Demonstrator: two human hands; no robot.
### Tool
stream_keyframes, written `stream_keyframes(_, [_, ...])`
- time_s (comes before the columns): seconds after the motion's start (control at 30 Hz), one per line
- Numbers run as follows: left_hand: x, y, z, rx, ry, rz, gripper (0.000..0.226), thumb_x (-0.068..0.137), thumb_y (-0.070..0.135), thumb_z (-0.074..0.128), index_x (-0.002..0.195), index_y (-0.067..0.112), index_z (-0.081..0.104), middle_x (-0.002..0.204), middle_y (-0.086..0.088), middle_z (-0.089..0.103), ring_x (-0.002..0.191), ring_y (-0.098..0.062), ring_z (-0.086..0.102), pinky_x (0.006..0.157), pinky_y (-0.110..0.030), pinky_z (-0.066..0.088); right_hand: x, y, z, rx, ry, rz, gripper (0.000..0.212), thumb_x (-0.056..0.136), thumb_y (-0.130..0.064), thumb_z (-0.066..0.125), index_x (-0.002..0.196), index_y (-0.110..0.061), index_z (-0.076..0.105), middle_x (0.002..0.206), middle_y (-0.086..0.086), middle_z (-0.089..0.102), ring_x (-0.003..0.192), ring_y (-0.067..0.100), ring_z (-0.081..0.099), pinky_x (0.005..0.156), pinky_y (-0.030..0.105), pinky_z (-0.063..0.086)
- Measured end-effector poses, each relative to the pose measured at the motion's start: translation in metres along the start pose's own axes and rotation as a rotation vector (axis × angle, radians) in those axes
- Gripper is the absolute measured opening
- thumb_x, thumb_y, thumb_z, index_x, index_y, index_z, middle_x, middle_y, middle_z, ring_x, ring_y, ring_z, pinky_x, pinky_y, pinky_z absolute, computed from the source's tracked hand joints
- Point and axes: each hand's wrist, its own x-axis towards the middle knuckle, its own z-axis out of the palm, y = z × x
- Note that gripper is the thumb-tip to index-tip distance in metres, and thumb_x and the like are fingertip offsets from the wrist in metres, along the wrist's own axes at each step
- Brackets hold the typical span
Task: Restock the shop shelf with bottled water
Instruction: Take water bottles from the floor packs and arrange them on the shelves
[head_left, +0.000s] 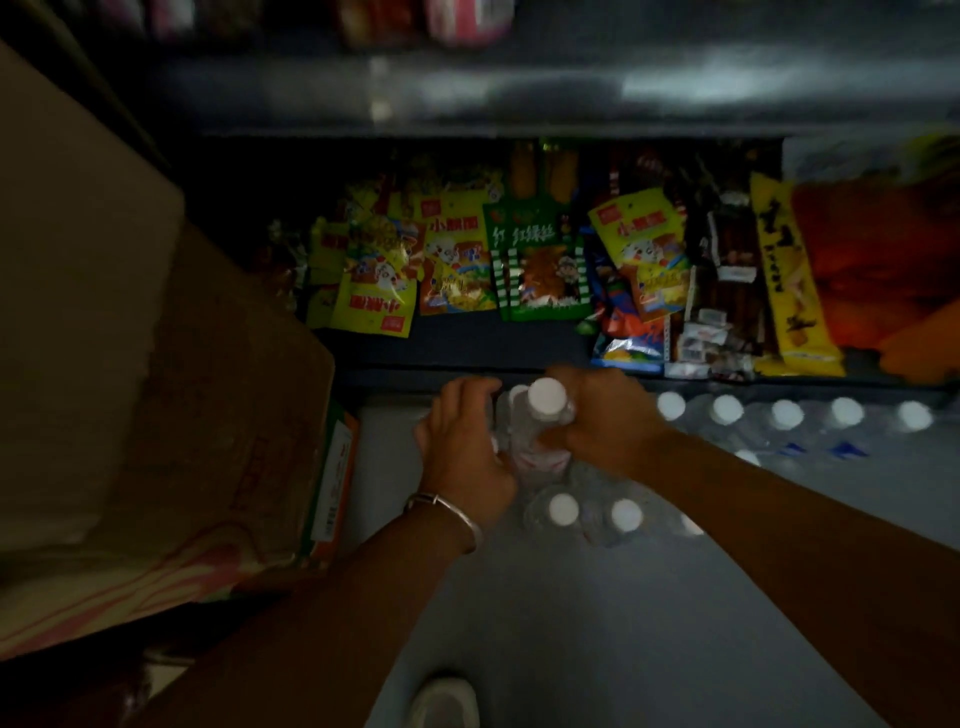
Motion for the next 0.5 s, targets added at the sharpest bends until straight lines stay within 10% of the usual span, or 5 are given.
stream_keyframes(0.13, [-0.001,0.066,-0.056,0.023,-0.024,-0.007,0.066,0.071,0.009,0.066,0.131,0.018,0.04,0.133,-0.002,0.04,0.126,-0.021,0.037,0.105,-0.039,0.028,-0.033,-0.041,-0.079,0.043,0.094,-0.056,0.046,0.074,-0.036,0.075,0.112,-0.017,0.059,0.11,0.008,0.067,0.103,0.026,0.061,0.086,0.038,0.049])
stream_keyframes(0.27, [-0.004,0.132,-0.12,-0.1,-0.08,0.018,0.063,0.06,0.042,0.059,0.12,0.032,0.045,0.123,-0.001,0.051,0.116,-0.024,0.051,0.098,-0.05,0.041,-0.072,-0.088,-0.171,0.054,0.192,-0.102,0.046,0.07,-0.038,0.077,0.111,-0.022,0.062,0.11,0.001,0.068,0.102,0.022,0.062,0.087,0.035,0.049])
stream_keyframes(0.4, [-0.011,0.221,-0.204,-0.211,-0.047,0.119,0.035,0.059,0.045,0.062,0.092,0.039,0.053,0.102,0.008,0.059,0.098,-0.002,0.058,0.089,-0.029,0.05,-0.122,-0.148,-0.275,0.124,0.253,-0.18,0.051,0.068,-0.037,0.08,0.114,-0.023,0.065,0.108,-0.001,0.069,0.1,0.02,0.062,0.084,0.037,0.049])
stream_keyframes(0.5, [-0.024,0.291,-0.275,-0.286,-0.064,0.182,0.045,0.063,0.041,0.066,0.104,0.045,0.048,0.115,-0.003,0.058,0.108,-0.019,0.058,0.093,-0.043,0.049,-0.158,-0.196,-0.353,0.129,0.311,-0.257,0.048,0.07,-0.039,0.079,0.114,-0.026,0.064,0.107,-0.004,0.068,0.099,0.018,0.061,0.084,0.034,0.049])
